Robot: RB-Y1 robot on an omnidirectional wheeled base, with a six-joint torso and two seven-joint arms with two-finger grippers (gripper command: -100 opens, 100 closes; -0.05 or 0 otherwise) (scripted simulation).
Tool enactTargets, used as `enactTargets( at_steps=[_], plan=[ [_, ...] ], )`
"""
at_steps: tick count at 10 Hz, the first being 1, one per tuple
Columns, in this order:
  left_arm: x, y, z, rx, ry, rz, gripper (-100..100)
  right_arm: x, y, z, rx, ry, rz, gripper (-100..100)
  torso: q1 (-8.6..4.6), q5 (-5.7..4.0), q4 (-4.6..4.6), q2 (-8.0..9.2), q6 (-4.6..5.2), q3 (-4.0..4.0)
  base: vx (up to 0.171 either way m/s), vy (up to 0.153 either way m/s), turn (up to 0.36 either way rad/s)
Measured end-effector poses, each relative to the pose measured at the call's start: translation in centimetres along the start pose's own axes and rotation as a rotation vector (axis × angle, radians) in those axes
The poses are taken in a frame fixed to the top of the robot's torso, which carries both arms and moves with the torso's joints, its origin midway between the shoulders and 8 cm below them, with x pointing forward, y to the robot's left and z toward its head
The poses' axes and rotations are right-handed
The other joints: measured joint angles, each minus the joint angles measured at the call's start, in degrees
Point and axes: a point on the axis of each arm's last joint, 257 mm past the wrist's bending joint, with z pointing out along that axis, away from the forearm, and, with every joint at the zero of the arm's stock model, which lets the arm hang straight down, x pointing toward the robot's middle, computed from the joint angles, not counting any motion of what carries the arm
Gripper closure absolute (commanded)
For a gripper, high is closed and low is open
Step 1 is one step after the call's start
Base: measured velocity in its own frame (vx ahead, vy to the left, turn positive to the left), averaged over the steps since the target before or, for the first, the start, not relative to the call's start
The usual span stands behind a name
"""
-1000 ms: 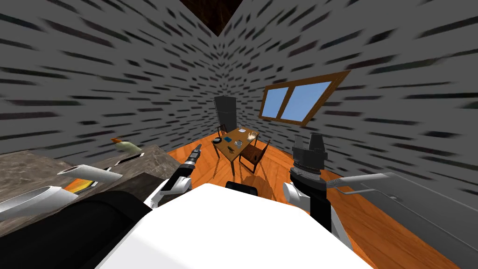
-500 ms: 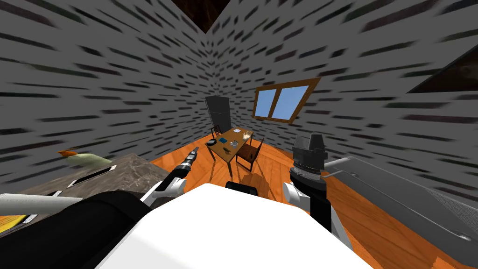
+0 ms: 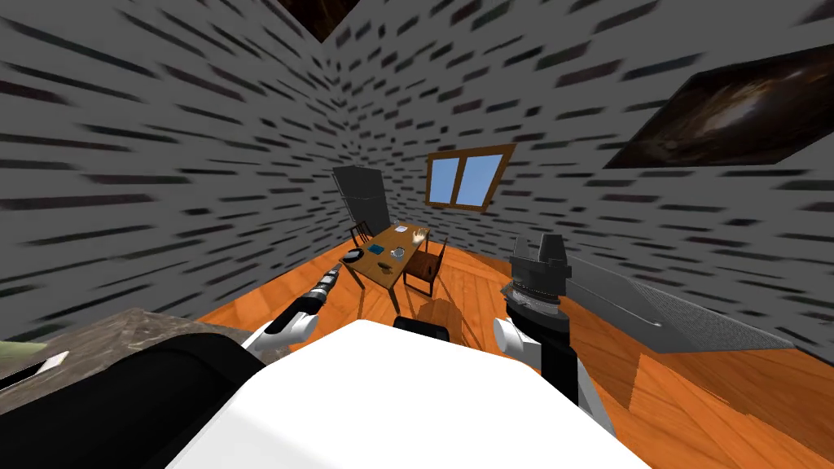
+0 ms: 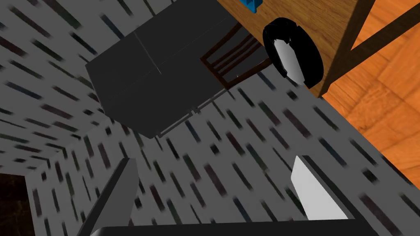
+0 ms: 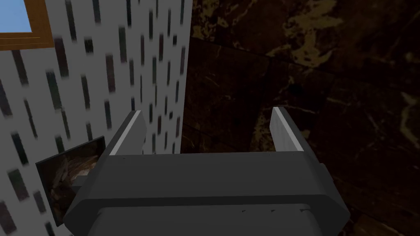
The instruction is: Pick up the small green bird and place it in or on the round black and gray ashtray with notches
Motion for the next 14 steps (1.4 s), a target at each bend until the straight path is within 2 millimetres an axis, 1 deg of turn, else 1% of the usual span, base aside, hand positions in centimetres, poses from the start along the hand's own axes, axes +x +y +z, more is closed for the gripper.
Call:
enactTargets(
  at_steps=[1, 4, 5, 6, 7, 8, 12, 13, 14],
  plan=[
    [-0.6, 2.0, -0.3, -0.048, 0.004, 0.0, -100, 0.0, 0.0, 0.0, 0.0, 0.0, 0.0, 0, -0.01, 0.0, 0.0, -0.02, 0.06, -0.01, 0.034, 0.021, -0.189],
    [-0.7, 5.1, -0.7, -0.139, 0.014, -0.005, -100, 0.0, 0.0, 0.0, 0.0, 0.0, 0.0, 0, 0.01, 0.0, -0.01, -0.05, 0.0, -0.03, 0.044, 0.025, -0.237],
    [-0.9, 6.7, -1.0, -0.181, 0.019, -0.01, -100, 0.0, 0.0, 0.0, 0.0, 0.0, 0.0, 0, 0.0, 0.0, -0.01, -0.06, 0.04, -0.03, 0.041, 0.017, -0.184],
    [-0.8, 7.5, -1.0, -0.207, 0.024, -0.013, -100, 0.0, 0.0, 0.0, 0.0, 0.0, 0.0, 0, -0.03, 0.0, -0.01, -0.07, 0.02, -0.04, 0.058, 0.017, -0.319],
    [-0.7, 9.0, -1.6, -0.247, 0.029, -0.021, -100, 0.0, 0.0, 0.0, 0.0, 0.0, 0.0, 0, -0.03, 0.0, -0.02, -0.11, 0.05, -0.06, 0.053, 0.031, -0.168],
    [-0.7, 9.7, -1.7, -0.272, 0.035, -0.024, -100, 0.0, 0.0, 0.0, 0.0, 0.0, 0.0, 0, 0.0, 0.0, -0.02, -0.11, 0.0, -0.07, 0.079, 0.044, -0.317],
    [0.0, 13.8, -2.9, -0.405, 0.068, -0.057, -100, 0.0, 0.0, 0.0, 0.0, 0.0, 0.0, 0, -0.02, 0.0, -0.03, -0.13, -0.01, -0.08, 0.059, 0.032, -0.209],
    [0.2, 15.3, -3.6, -0.447, 0.079, -0.069, -100, 0.0, 0.0, 0.0, 0.0, 0.0, 0.0, 0, -0.01, 0.0, -0.03, -0.16, 0.03, -0.09, 0.058, 0.037, -0.124],
    [0.4, 15.9, -3.9, -0.47, 0.087, -0.076, -100, 0.0, 0.0, 0.0, 0.0, 0.0, 0.0, 0, -0.01, 0.0, -0.04, -0.15, -0.02, -0.09, 0.061, 0.057, -0.258]
  ],
)
